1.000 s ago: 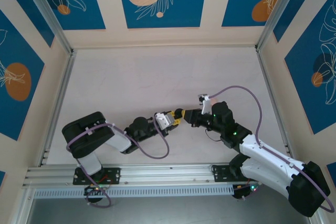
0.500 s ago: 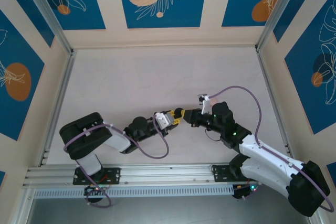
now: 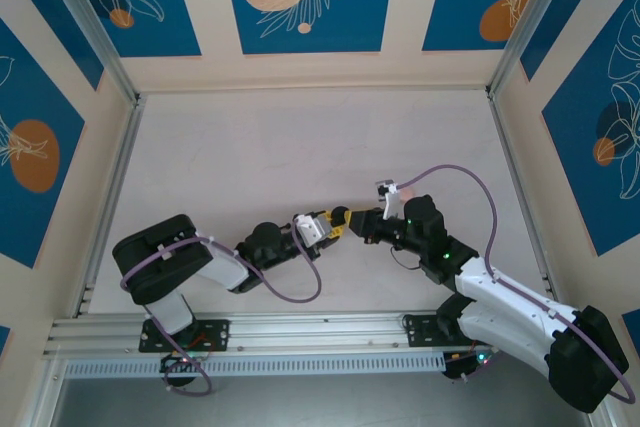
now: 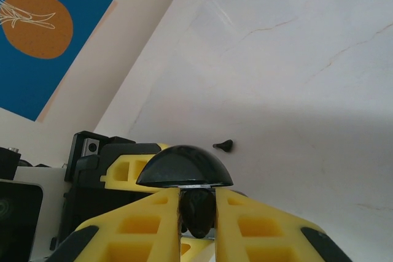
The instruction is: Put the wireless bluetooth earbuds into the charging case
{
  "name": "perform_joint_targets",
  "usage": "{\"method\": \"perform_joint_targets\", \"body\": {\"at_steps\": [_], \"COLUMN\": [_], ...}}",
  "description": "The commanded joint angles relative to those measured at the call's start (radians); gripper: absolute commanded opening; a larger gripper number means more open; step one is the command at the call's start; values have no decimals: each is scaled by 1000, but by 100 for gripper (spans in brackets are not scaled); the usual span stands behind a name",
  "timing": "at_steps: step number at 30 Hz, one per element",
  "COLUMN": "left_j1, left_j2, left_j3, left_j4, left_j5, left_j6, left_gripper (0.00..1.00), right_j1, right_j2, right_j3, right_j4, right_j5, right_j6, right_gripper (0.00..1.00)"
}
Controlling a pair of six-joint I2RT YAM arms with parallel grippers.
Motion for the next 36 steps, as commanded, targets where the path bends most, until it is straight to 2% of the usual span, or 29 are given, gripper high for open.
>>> {"method": "perform_joint_targets", "body": {"at_steps": [1,10,24,36], "left_j1": [-12,-11,-10,-10], "left_j2": [-41,-56,-55,-56], "left_j3": [23,21,13,11], "left_j4": [69,69,69,69], "left_j5": [-1,16,42,75], "left_j6": [-24,-32,-41,-41], "left_gripper": [26,26,24,24], "right_j1": [12,6,4,-9], "right_j2": [9,6,-15,-8], "right_j3": [-26,-11,98,137], "right_j4": [-27,-58,-281,-295], "right_j5": [-79,-88,-64,-86], "right_j6": [-37,-87,-281,-292], "right_gripper": [19,19,19,40]}}
